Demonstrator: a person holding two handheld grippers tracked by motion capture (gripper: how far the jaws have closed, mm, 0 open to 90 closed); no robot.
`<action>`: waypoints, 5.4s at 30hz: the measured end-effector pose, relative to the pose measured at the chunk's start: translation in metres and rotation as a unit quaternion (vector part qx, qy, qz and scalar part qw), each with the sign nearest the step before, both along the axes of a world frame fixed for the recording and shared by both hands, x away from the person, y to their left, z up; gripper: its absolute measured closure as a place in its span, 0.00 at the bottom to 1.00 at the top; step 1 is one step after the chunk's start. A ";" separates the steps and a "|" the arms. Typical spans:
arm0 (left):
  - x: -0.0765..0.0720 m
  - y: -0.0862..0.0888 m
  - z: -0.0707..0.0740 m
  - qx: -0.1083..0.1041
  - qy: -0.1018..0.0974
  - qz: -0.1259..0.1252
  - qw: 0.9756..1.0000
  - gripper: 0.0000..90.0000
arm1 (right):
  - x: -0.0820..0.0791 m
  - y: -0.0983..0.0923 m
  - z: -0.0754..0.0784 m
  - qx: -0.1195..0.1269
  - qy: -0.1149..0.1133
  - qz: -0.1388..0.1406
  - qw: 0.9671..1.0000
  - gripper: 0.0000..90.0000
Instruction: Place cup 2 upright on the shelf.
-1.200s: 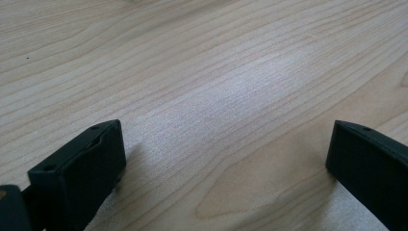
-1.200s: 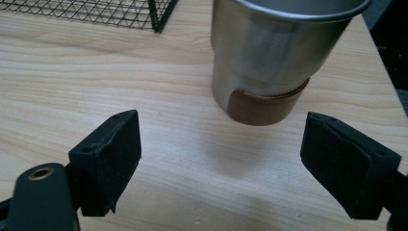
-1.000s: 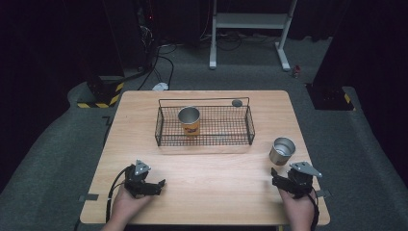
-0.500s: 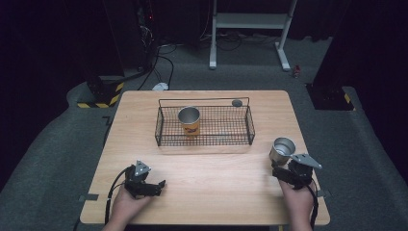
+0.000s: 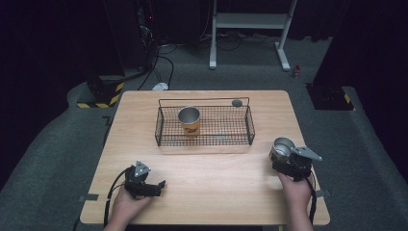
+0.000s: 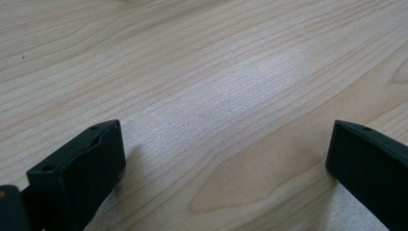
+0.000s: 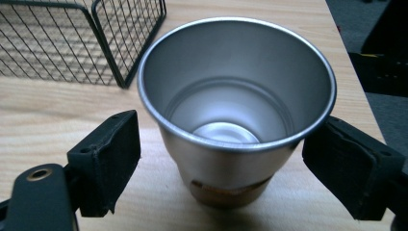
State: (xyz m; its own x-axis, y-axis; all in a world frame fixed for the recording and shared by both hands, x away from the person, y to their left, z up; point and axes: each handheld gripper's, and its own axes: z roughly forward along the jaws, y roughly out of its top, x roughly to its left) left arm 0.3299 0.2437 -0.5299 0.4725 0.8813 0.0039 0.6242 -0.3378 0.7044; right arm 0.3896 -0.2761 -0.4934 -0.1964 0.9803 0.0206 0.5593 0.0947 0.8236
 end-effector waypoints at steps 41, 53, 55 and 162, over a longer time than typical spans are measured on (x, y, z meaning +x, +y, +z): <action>-0.002 0.001 0.000 0.001 -0.003 0.001 1.000 0.01 | 0.006 0.034 0.012 -0.018 -0.019 0.041 0.999 0.20; -0.002 0.001 0.000 0.001 -0.004 0.001 1.000 0.01 | -0.002 0.065 0.024 -0.015 -0.041 0.088 0.995 0.20; -0.002 0.001 0.000 0.001 -0.004 0.001 1.000 0.01 | -0.003 0.069 0.024 -0.011 -0.041 0.089 0.995 0.20; 0.003 0.000 -0.001 -0.002 -0.007 -0.013 1.000 0.02 | 0.135 0.189 0.066 -0.034 0.002 0.071 0.997 0.20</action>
